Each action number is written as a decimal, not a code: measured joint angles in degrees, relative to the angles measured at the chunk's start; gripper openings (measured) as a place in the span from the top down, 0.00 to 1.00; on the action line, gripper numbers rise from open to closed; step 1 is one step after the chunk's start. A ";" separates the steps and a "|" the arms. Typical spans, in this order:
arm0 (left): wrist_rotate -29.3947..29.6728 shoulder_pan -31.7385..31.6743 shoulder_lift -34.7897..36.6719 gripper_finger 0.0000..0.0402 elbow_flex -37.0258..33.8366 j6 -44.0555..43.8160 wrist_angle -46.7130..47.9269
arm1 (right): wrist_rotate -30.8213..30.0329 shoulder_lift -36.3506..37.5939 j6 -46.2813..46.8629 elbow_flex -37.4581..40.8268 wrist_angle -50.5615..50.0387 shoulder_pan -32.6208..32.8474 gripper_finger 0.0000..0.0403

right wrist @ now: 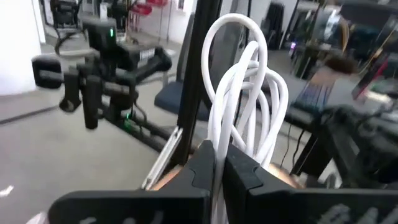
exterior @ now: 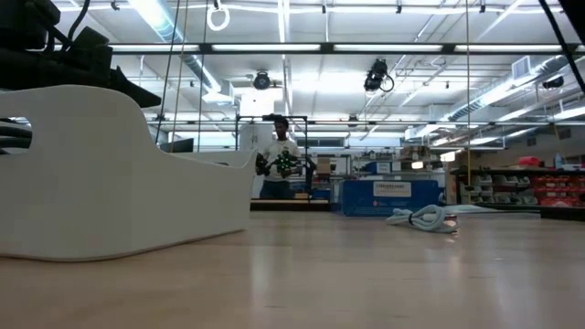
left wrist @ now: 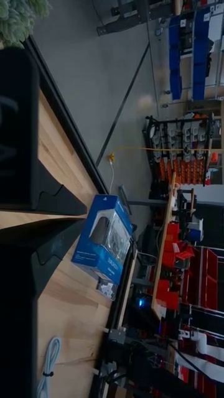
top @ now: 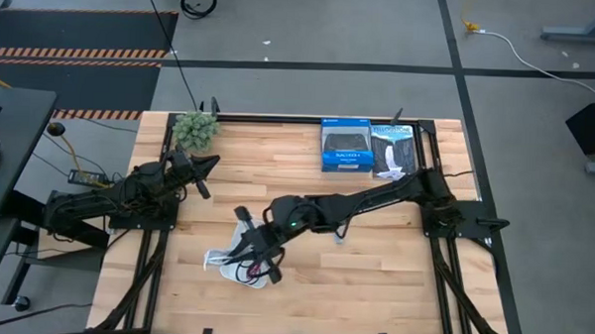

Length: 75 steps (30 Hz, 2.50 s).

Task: Pick and place USB-C Cables
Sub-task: Put the white HDMI cable into the white bin

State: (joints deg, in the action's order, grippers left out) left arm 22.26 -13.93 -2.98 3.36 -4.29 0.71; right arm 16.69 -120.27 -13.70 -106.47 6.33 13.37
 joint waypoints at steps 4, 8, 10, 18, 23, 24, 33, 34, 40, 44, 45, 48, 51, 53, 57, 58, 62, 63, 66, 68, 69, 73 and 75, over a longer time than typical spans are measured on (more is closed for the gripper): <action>0.00 0.00 0.00 0.94 0.00 0.00 0.00 | 1.18 -3.27 -0.92 -0.40 -4.46 -1.00 0.96; 0.00 -0.01 0.00 0.94 0.00 0.00 -0.03 | 1.55 -5.89 -3.83 -0.37 -7.51 -1.93 0.96; 0.00 -0.01 0.00 0.94 0.00 0.00 -0.04 | 1.38 -6.39 -6.30 -0.37 -9.33 -2.05 0.96; -0.02 0.00 -0.02 0.94 -0.01 0.01 0.02 | -0.92 -9.29 -26.54 -0.38 -13.54 -2.44 0.95; 0.02 -0.02 -0.13 0.94 0.00 0.00 -0.19 | -3.06 -11.95 -34.52 -0.34 -15.24 -3.06 0.95; -0.02 -0.02 -0.11 0.94 -0.01 0.00 0.13 | -4.27 -12.16 -35.26 -0.34 -15.68 -3.09 0.95; 0.00 0.00 0.00 0.94 0.00 0.00 0.01 | -5.12 -12.02 -37.96 -0.37 -20.71 -3.32 0.94; 0.00 0.00 0.00 0.94 0.00 0.00 0.02 | -5.15 -12.02 -37.95 -0.38 -21.45 -3.35 0.93; 0.00 0.00 0.00 0.94 0.00 0.00 0.00 | -5.17 -12.00 -37.26 -0.38 -24.20 -3.33 0.83; 0.00 0.00 0.00 0.94 0.00 0.00 -0.02 | -5.23 -11.99 -36.97 -0.38 -24.42 -3.33 0.73; 0.00 -0.02 0.00 0.94 0.00 0.00 -0.02 | -5.28 -11.88 -36.51 -0.38 -24.47 -3.25 0.71; 0.00 0.00 0.00 0.94 0.00 0.00 -0.04 | -5.30 -10.31 -34.52 -0.36 -24.99 -2.63 0.67; 0.00 0.00 0.00 0.94 0.00 0.00 -0.04 | -4.67 -7.92 -34.05 -0.47 -24.49 -1.99 0.66; 0.00 0.00 0.00 0.94 0.00 0.00 -0.04 | -4.60 -7.13 -34.05 -0.49 -24.32 -1.73 0.66; 0.00 -0.02 0.00 0.94 0.00 0.00 -0.04 | -5.10 -6.40 -33.21 -0.36 -23.20 -1.78 0.66; 0.00 0.00 0.00 0.94 0.00 0.00 -0.04 | -5.70 -6.27 -32.29 -0.36 -21.94 -1.79 0.66; 0.00 -0.02 0.00 0.94 0.00 0.00 -0.04 | -9.69 -6.87 -25.53 -0.42 -19.24 -1.85 0.66; 0.01 -0.02 0.00 0.94 0.00 0.00 -0.04 | -10.41 -7.12 -22.55 -0.38 -19.07 -1.88 0.66; 0.02 -0.02 0.00 0.94 0.00 0.00 -0.04 | -11.04 -7.47 -13.93 -0.19 -18.98 -2.04 0.68; 0.02 0.00 0.00 0.94 0.00 0.00 -0.05 | -11.62 -8.13 -12.14 0.42 -18.30 -2.15 0.69; 0.01 -0.01 0.00 0.94 0.00 0.00 -0.02 | -12.09 -8.80 -11.95 1.17 -19.90 -2.18 0.70; 0.02 0.00 0.00 0.94 0.00 0.00 -0.09 | -12.06 -12.41 -12.48 3.50 -20.83 -2.07 0.73; 0.00 -0.02 -0.02 0.94 -0.02 0.00 0.24 | -12.39 -13.16 -14.04 3.74 -21.35 -1.78 0.75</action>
State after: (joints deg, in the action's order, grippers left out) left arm 22.26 -13.96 -3.00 3.33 -4.29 0.95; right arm 4.31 -133.43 -27.74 -102.73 -15.01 11.60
